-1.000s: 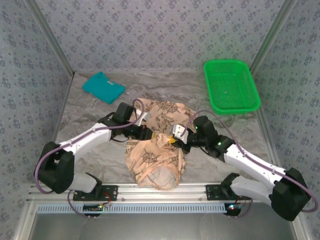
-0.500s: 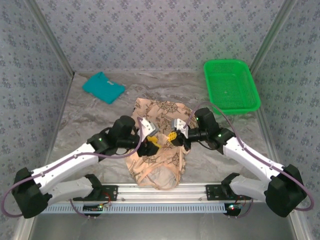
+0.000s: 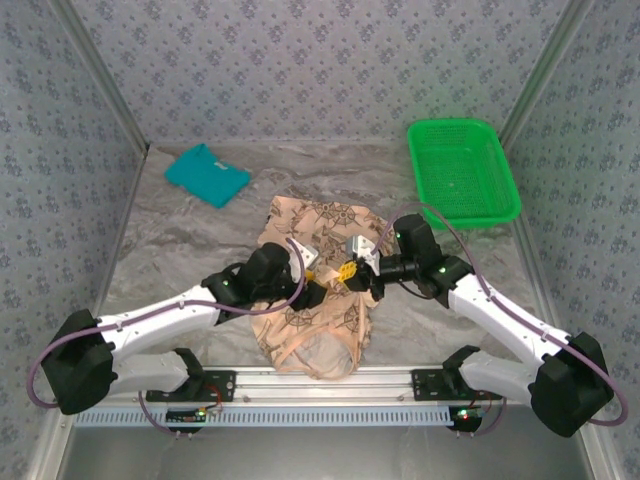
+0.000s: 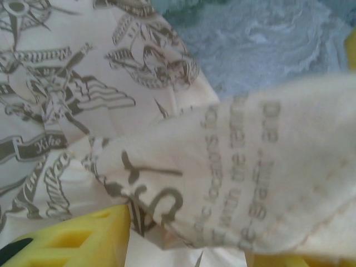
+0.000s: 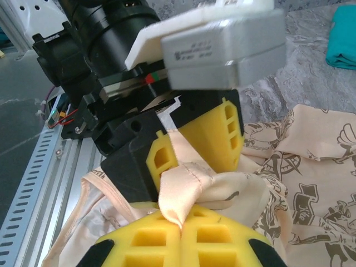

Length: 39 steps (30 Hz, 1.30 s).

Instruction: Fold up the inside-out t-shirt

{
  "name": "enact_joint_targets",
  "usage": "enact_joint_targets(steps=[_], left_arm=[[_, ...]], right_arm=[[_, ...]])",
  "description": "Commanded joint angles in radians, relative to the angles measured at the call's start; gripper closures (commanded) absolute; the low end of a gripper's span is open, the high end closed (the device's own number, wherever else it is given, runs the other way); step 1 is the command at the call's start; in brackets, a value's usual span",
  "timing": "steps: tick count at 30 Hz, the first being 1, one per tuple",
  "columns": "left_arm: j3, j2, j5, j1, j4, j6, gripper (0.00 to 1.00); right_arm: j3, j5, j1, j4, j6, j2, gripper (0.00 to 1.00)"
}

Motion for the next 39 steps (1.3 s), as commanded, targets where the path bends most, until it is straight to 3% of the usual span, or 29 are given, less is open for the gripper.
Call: enact_joint_targets(steps=[1, 4, 8, 11, 16, 21, 28, 31, 37, 39], left_arm=[[0.004, -0.009, -0.006, 0.015, 0.097, -0.042, 0.49], [0.002, -0.008, 0.056, 0.048, 0.089, -0.026, 0.73], [-0.017, -0.056, 0.269, 0.105, 0.038, 0.097, 1.0], [-0.015, -0.113, 0.381, 0.143, -0.054, 0.174, 1.0], [0.024, -0.122, 0.583, 0.163, -0.084, 0.138, 1.0], [0.083, -0.062, 0.687, 0.189, -0.014, -0.035, 1.0], [0.105, -0.022, 0.699, 0.227, 0.019, -0.145, 1.0], [0.106, -0.01, 0.705, 0.228, 0.029, -0.157, 1.0], [0.12, 0.021, 0.692, 0.234, -0.013, -0.16, 1.0], [0.13, 0.043, 0.716, 0.236, -0.024, -0.168, 1.0]], right_arm=[[0.019, -0.052, -0.005, 0.004, 0.022, -0.017, 1.0], [0.021, -0.052, -0.005, -0.014, 0.012, -0.022, 1.0], [0.005, -0.01, -0.031, -0.029, 0.007, -0.024, 1.0], [-0.003, 0.053, -0.077, -0.037, 0.012, -0.021, 0.99], [-0.031, 0.387, -0.073, -0.001, -0.018, 0.003, 0.87], [-0.031, 0.627, 0.127, -0.019, -0.236, -0.015, 0.78], [-0.122, 0.677, 0.205, 0.066, -0.305, -0.221, 0.7], [-0.129, 0.611, 0.217, 0.042, -0.335, -0.282, 0.68], [-0.067, 0.567, 0.307, -0.07, -0.445, -0.272, 0.68], [-0.038, 0.612, 0.34, -0.126, -0.473, -0.222, 0.69]])
